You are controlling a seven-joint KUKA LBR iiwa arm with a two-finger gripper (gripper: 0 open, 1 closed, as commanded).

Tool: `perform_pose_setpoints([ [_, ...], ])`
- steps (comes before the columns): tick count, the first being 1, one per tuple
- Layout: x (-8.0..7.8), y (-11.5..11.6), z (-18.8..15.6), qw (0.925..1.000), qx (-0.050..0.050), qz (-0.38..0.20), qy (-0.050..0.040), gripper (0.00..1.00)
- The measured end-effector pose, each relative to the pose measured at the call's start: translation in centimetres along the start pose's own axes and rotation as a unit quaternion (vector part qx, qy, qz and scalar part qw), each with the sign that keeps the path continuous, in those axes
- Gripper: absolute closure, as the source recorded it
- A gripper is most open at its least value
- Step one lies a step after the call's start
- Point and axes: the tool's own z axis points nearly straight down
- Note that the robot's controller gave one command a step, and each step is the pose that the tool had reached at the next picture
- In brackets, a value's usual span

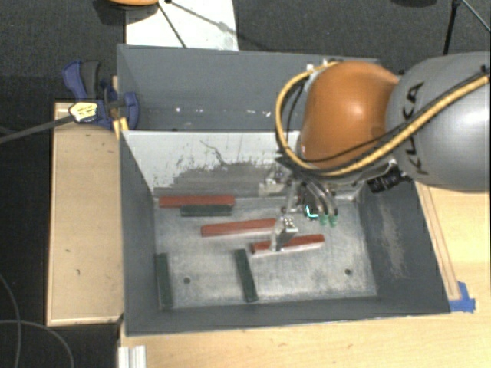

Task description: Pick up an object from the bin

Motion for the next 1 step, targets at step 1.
perform_pose_setpoints([
  [1,-0.16,-0.05,-0.40,1.0000,0.000,0.001,-0.0040,0.00],
])
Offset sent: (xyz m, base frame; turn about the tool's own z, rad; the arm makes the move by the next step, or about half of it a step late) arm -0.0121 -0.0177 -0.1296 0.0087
